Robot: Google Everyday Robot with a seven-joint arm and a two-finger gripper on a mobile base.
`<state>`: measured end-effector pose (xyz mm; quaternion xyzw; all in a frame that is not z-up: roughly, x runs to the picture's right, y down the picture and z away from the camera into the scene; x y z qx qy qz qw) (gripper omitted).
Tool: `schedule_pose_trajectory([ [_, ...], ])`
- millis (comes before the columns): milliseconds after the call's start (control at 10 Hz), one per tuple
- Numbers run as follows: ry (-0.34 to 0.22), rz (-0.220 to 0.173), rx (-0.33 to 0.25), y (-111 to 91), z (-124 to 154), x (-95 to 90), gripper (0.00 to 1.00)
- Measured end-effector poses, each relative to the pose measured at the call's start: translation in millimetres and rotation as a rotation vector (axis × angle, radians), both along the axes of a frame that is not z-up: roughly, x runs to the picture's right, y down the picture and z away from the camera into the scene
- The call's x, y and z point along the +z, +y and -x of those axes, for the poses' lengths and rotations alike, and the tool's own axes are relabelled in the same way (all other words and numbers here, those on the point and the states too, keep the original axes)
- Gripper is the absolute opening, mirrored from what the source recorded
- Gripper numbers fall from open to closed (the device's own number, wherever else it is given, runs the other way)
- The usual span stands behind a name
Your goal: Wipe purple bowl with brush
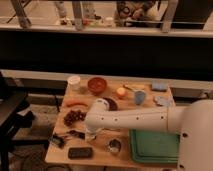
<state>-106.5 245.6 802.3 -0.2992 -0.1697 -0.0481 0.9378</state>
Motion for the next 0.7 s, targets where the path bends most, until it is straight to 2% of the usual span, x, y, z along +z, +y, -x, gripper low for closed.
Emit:
schedule_pose_trajectory([
  [400,0.007,-0.009,-0.006,-2.9,-2.7,1.4,0.26],
  [600,0.010,-0.004,-0.007,-1.1,-4.0,3.2,0.25],
  [700,0.010,-0.001,-0.006,-0.3,-6.2,3.7,0.18],
])
